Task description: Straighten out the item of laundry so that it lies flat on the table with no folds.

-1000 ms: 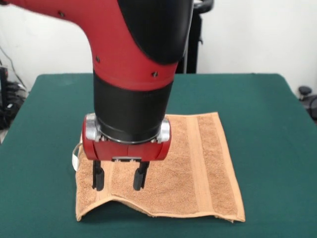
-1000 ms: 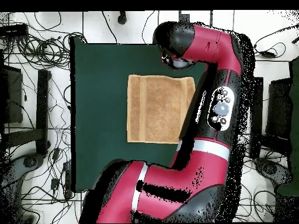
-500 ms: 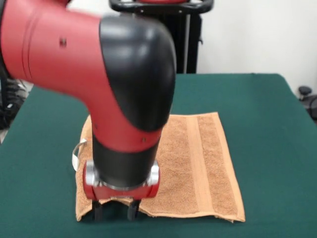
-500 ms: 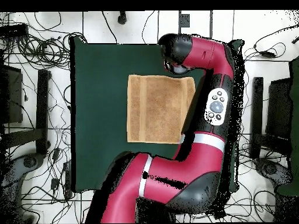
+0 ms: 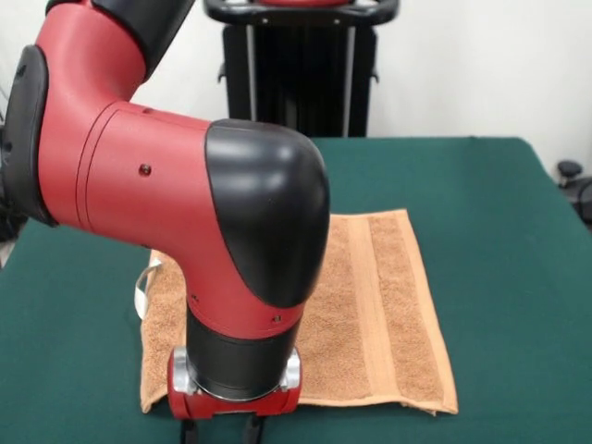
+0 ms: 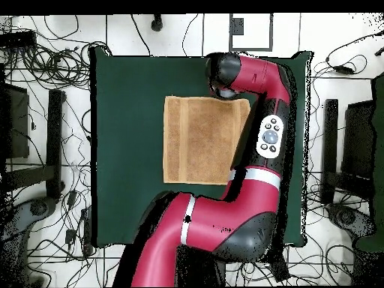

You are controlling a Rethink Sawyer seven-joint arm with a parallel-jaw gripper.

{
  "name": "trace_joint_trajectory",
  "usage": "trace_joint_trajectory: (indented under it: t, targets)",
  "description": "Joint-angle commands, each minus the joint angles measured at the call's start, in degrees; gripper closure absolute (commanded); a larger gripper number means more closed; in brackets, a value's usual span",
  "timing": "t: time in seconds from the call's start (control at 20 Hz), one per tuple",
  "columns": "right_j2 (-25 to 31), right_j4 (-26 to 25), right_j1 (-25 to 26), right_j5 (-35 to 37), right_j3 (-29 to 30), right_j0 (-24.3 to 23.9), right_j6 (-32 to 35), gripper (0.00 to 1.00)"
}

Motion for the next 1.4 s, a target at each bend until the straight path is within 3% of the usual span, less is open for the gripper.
trace_joint_trajectory:
  t: [0.05, 0.25, 0.5, 0.7, 0.8, 1.1, 1.4]
  targets:
    - [1.5, 0.4, 5.3, -2.7, -0.8, -0.1, 17.9, 0.00]
    - [1.3, 1.1, 4.3, 0.0, -1.5, -0.1, 18.1, 0.00]
    - [-1.3, 3.1, -0.6, 12.6, -4.3, -0.5, 16.7, 0.00]
    - [-0.5, 2.2, -5.0, 13.2, 1.6, 0.1, 15.5, 0.00]
    - [-1.3, 2.9, -3.3, 16.5, -2.9, -0.6, 15.8, 0.00]
    - [-1.6, 3.2, -5.4, 22.9, -3.9, -0.6, 14.6, 0.00]
    - [-1.6, 3.2, -5.8, 22.5, -3.5, -0.9, 14.6, 0.00]
